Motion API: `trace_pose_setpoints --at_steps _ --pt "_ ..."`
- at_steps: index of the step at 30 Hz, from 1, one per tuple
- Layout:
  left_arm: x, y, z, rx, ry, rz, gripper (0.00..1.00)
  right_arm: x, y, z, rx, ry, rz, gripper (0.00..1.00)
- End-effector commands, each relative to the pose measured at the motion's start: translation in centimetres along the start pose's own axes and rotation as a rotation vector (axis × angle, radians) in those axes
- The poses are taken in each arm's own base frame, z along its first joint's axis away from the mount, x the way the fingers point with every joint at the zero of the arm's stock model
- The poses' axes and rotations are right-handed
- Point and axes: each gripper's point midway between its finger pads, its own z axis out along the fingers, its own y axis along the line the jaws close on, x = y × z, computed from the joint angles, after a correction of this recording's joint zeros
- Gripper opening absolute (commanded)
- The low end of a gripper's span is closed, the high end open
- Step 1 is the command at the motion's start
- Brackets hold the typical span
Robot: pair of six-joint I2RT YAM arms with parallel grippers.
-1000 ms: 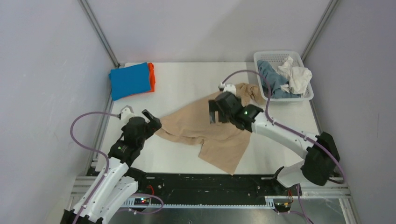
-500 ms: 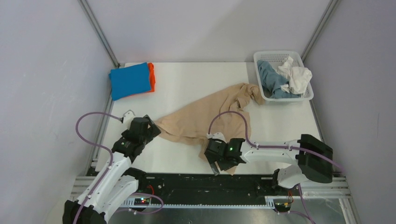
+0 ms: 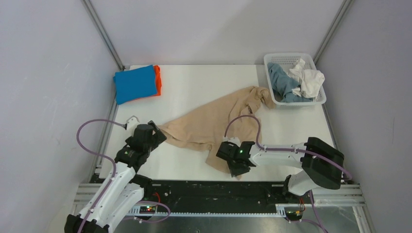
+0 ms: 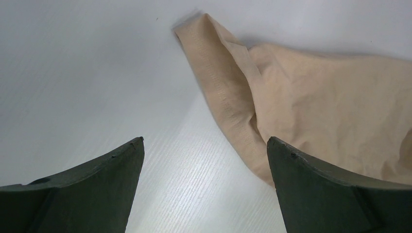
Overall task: Fold and stack the t-shirts
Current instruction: Flatten out the tshirt
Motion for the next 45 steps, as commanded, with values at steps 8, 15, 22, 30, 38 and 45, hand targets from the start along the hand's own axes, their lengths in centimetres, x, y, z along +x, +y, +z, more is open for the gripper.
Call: trace_pose_setpoints --at_steps 8,15,22,30,38,45 --pt "-0.4 0.5 0.8 -0.056 -0.001 0.012 1.00 -8.6 -7.3 -3.7 0.062 -0.368 0.290 0.00" --pt "1.0 0.1 1.8 -0.058 0.074 0.056 1.00 -8.4 -18.4 -8.0 0.250 -0.467 0.525 0.00" --pt "2.8 -0.8 2.3 -0.005 0.142 0.048 1.00 -7.8 -22.2 -9.7 0.243 -0.540 0.707 0.00" --pt "5.8 -4.3 2.0 0.162 0.279 0.009 1.00 -7.7 -22.2 -8.9 0.226 -0.520 0.717 0.00" --pt "8.2 -3.6 1.9 0.131 0.318 -0.015 0.91 -7.7 -22.2 -9.0 0.218 -0.526 0.713 0.00" --pt "9.2 -2.8 2.2 0.082 0.333 -0.085 0.81 -7.7 -21.8 -8.9 0.203 -0.520 0.700 0.00"
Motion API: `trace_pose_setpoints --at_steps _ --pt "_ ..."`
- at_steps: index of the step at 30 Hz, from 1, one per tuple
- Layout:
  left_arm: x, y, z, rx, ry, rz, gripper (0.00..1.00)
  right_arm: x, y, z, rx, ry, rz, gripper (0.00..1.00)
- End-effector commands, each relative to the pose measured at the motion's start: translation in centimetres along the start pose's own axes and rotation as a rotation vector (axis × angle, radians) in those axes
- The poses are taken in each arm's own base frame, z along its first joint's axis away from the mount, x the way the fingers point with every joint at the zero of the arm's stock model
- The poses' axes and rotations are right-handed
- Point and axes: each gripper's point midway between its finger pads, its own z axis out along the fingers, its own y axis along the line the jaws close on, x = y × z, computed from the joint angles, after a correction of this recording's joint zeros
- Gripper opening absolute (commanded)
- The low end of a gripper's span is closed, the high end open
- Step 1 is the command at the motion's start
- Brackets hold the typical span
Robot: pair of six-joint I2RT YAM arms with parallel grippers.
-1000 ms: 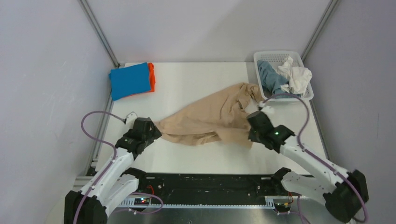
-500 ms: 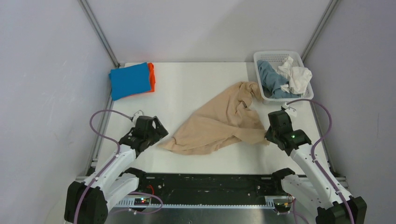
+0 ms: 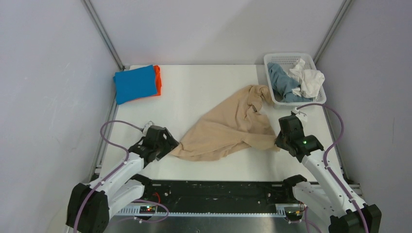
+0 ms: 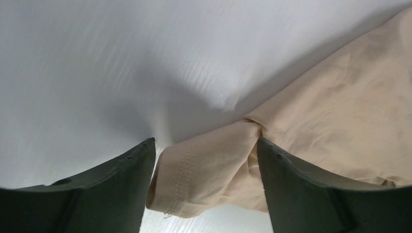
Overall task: Fold and stack the t-shirts
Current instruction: Flatten out the tshirt
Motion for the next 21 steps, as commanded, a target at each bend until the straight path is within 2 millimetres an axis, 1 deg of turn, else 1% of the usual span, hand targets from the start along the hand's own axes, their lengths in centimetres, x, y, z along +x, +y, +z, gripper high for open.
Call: trace_pose_setpoints --at_steps 1,2,3,4,5,6,7,8,10,13,15,17,19,20,21 --pt "0.5 0.0 0.2 -0.007 0.005 -0.068 0.76 -0.2 0.3 0.0 -0.020 -0.009 -0.010 0.00" --pt "0.5 -0.2 0.1 0.002 0.003 -0.080 0.74 -0.2 0.3 0.0 -0.019 -0.010 -0.009 0.00" --pt "0.5 -0.1 0.1 0.000 -0.002 -0.090 0.68 -0.2 0.3 0.1 -0.020 -0.010 -0.009 0.00" --pt "0.3 -0.2 0.0 0.004 -0.013 -0.091 0.64 -0.3 0.4 0.1 -0.025 -0.014 -0.009 0.00" --pt "0.0 -0.2 0.0 -0.002 -0.032 -0.093 0.49 -0.3 0.5 0.1 -0.028 -0.014 -0.008 0.00" --pt "-0.2 -0.3 -0.1 0.001 -0.041 -0.092 0.31 -0.3 0.5 0.1 -0.029 -0.016 -0.010 0.00" --pt "-0.6 -0.4 -0.1 0.001 -0.054 -0.090 0.22 -0.3 0.5 0.1 -0.030 -0.017 -0.010 0.00" --pt "-0.9 -0.7 -0.2 0.004 -0.064 -0.089 0.07 -0.3 0.5 0.1 -0.032 -0.019 -0.010 0.00" --pt "-1.8 -0.7 -0.3 -0.007 -0.099 -0.077 0.01 -0.5 0.5 0.1 -0.032 -0.024 -0.007 0.00" --pt "-3.0 -1.2 -0.7 -0.002 -0.141 -0.048 0.00 -0.8 0.7 -0.1 -0.042 -0.040 -0.001 0.00" --pt "-4.1 -2.1 -1.4 0.022 -0.176 -0.027 0.00 -1.4 1.1 -0.4 -0.070 -0.069 0.004 0.00" --pt "-5.5 -3.5 -2.5 0.065 -0.219 0.000 0.00 -2.6 2.0 -1.3 -0.131 -0.119 0.020 0.00" --pt "-7.5 -5.4 -4.4 0.124 -0.280 0.022 0.00 -4.3 3.2 -2.9 -0.207 -0.187 0.049 0.00" --pt "-8.8 -6.6 -5.7 0.155 -0.318 0.023 0.00 -5.4 3.9 -4.1 -0.258 -0.235 0.067 0.00" --pt "-9.7 -7.2 -6.8 0.180 -0.352 0.038 0.00 -6.6 4.5 -5.4 -0.301 -0.273 0.078 0.00"
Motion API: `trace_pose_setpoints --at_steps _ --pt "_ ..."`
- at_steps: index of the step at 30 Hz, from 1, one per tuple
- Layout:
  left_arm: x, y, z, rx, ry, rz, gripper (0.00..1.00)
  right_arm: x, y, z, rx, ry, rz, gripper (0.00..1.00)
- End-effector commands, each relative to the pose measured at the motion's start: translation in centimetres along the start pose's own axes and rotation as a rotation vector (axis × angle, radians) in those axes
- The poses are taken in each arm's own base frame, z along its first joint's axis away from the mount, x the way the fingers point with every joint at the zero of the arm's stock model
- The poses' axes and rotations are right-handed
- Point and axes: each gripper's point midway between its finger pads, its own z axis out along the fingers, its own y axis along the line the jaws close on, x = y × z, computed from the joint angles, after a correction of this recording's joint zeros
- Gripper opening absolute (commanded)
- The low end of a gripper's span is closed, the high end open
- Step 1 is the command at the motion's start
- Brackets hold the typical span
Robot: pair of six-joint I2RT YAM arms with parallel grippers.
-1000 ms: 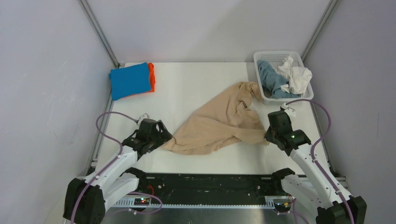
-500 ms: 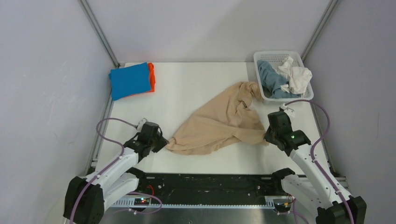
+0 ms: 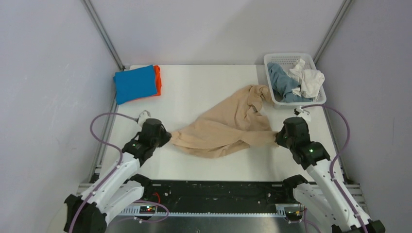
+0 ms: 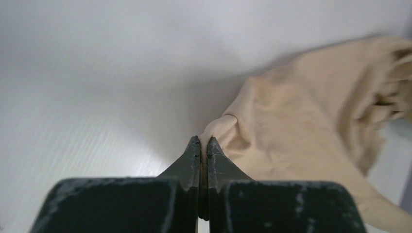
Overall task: Fold and stack the t-shirts
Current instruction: Flatten out the tshirt
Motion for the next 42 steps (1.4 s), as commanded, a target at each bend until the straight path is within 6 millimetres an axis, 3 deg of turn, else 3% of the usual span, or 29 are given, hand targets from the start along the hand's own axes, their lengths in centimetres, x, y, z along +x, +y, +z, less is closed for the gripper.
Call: trace_pose_setpoints --at_steps 1,3,6,7,10,11,12,13,14,15,16,17,18,22,28,32,35,37,39,41,42 --pt "-7.9 -5.9 -4.9 0.163 -0.241 0.041 0.00 -6.5 4.1 -4.3 -0.220 -0.231 0.056 0.00" --pt "-10.4 -7.3 -7.6 0.210 -0.324 0.040 0.00 -10.1 5.8 -7.9 -0.314 -0.343 0.059 0.00" --pt "-13.4 -8.7 -11.8 0.272 -0.423 0.045 0.00 -13.7 7.8 -12.3 -0.433 -0.457 0.022 0.00" --pt "-14.9 -9.5 -13.8 0.304 -0.466 0.042 0.00 -15.4 8.4 -14.7 -0.478 -0.506 0.024 0.00" --pt "-17.6 -9.9 -19.0 0.359 -0.574 0.021 0.00 -17.7 10.0 -19.9 -0.603 -0.584 -0.021 0.00" --pt "-18.8 -10.0 -21.7 0.395 -0.629 0.003 0.00 -18.8 10.4 -22.4 -0.649 -0.627 -0.024 0.00" --pt "-19.3 -9.8 -23.0 0.402 -0.654 -0.005 0.00 -19.1 10.7 -23.6 -0.682 -0.639 -0.041 0.00" --pt "-20.3 -9.9 -25.8 0.450 -0.702 -0.015 0.00 -20.1 10.8 -26.0 -0.717 -0.684 -0.038 0.00" --pt "-20.8 -10.1 -28.0 0.494 -0.728 -0.021 0.00 -20.3 11.1 -26.8 -0.738 -0.685 -0.059 0.00" --pt "-21.1 -10.0 -29.8 0.527 -0.756 -0.017 0.00 -21.1 11.1 -29.3 -0.772 -0.726 -0.062 0.00" --pt "-21.6 -10.3 -32.1 0.577 -0.780 -0.018 0.00 -21.1 11.4 -29.8 -0.790 -0.715 -0.082 0.00" --pt "-21.7 -10.2 -33.5 0.603 -0.799 -0.010 0.00 -21.8 11.3 -32.2 -0.823 -0.756 -0.083 0.00" --pt "-21.9 -10.4 -35.7 0.653 -0.816 -0.007 0.00 -21.6 11.7 -33.0 -0.858 -0.744 -0.104 0.00" --pt "-22.2 -10.5 -42.4 0.805 -0.879 0.014 0.00 -21.8 12.1 -41.2 -1.054 -0.850 -0.170 0.00" --pt "-22.5 -10.0 -49.5 0.945 -0.960 0.036 0.00 -22.3 11.4 -47.4 -1.111 -0.957 -0.214 0.00" --pt "-22.8 -9.9 -51.2 0.957 -0.988 0.052 0.00 -23.0 11.4 -49.3 -1.075 -1.020 -0.217 0.00" --pt "-23.2 -10.8 -49.9 0.931 -0.966 0.065 0.00 -23.6 12.1 -48.7 -1.051 -1.020 -0.214 0.00" --pt "-23.7 -11.6 -47.8 0.876 -0.945 0.073 0.00 -24.5 12.7 -47.0 -1.013 -1.003 -0.206 0.00" --pt "-24.4 -12.3 -44.1 0.773 -0.915 0.077 0.00 -25.8 13.5 -43.1 -0.961 -0.947 -0.187 0.00" --pt "-25.5 -12.5 -40.9 0.653 -0.906 0.063 0.00 -26.8 14.1 -41.1 -0.950 -0.937 -0.183 0.00" --pt "-26.1 -12.7 -37.8 0.553 -0.889 0.074 0.01 -27.0 14.6 -38.0 -0.935 -0.876 -0.170 0.00"
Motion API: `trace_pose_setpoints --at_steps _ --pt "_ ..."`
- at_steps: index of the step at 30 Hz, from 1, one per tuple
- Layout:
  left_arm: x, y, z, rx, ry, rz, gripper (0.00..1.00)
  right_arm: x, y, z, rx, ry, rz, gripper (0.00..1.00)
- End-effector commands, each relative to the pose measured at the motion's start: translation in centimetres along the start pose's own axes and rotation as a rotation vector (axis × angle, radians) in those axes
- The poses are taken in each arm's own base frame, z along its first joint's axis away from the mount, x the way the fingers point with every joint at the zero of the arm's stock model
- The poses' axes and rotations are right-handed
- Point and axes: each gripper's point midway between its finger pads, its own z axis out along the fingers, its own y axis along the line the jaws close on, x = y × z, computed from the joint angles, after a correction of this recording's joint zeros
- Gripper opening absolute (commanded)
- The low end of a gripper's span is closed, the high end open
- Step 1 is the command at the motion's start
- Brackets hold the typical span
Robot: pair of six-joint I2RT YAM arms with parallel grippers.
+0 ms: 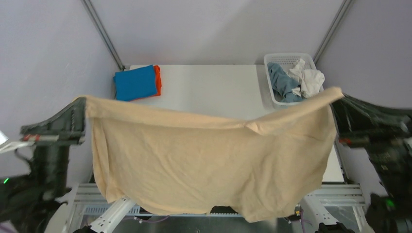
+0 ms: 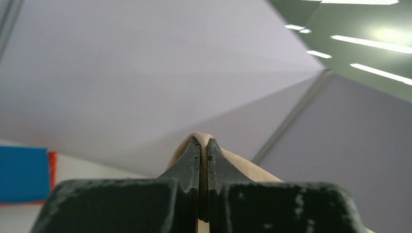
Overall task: Fold and stack the t-shirts
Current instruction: Flatten out the tshirt
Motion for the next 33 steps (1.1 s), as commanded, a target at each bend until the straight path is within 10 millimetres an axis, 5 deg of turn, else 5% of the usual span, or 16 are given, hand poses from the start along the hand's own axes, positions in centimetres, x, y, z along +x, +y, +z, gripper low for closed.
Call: trace_pose_setpoints --at_steps 1,6,7,10,11,12,13,14,15,16,19,23,28,31,33 --pt "8.0 7.7 6.3 -0.326 0.140 0.170 0.02 8.4 -7.6 6.6 0.096 0.161 0.102 0.00" --pt "17.6 18.6 8.7 -0.725 0.267 0.318 0.09 18.5 -15.2 9.6 0.244 0.296 0.175 0.00" --pt "21.1 21.4 8.7 -0.794 0.342 0.341 0.12 21.3 -16.5 9.7 0.278 0.350 0.191 0.00" --pt "26.7 28.3 8.3 -0.960 0.450 0.350 0.26 29.7 -21.6 10.3 0.436 0.503 0.181 0.00" --pt "29.7 31.0 7.9 -1.018 0.524 0.358 0.33 34.1 -22.8 10.3 0.462 0.593 0.184 0.00" --pt "31.2 32.3 8.1 -1.031 0.566 0.340 0.51 35.9 -24.0 10.3 0.510 0.618 0.169 0.00" --pt "34.3 34.2 8.1 -1.054 0.659 0.334 0.60 40.4 -25.2 10.1 0.542 0.708 0.174 0.00" --pt "35.3 35.2 8.2 -1.066 0.689 0.328 0.79 41.9 -26.3 10.2 0.582 0.722 0.166 0.00" --pt "37.5 36.4 8.4 -1.075 0.753 0.323 0.86 45.8 -27.7 9.6 0.632 0.790 0.182 0.01" --pt "38.2 36.9 8.6 -1.082 0.776 0.322 0.96 47.0 -28.9 9.7 0.673 0.795 0.173 0.03" --pt "40.1 38.2 9.4 -1.088 0.822 0.332 0.99 52.8 -30.6 8.6 0.745 0.924 0.198 0.30" --pt "39.1 37.3 10.1 -1.059 0.799 0.323 1.00 53.7 -30.3 9.7 0.747 0.970 0.158 0.68" --pt "37.8 34.7 8.1 -1.007 0.794 0.254 1.00 50.3 -27.9 10.0 0.753 0.931 0.106 0.97" --pt "38.1 33.2 6.1 -0.972 0.813 0.200 1.00 50.1 -25.3 8.4 0.733 0.949 0.124 0.99" --pt "39.0 31.8 4.2 -0.938 0.847 0.172 1.00 51.8 -23.1 5.9 0.710 1.015 0.162 1.00"
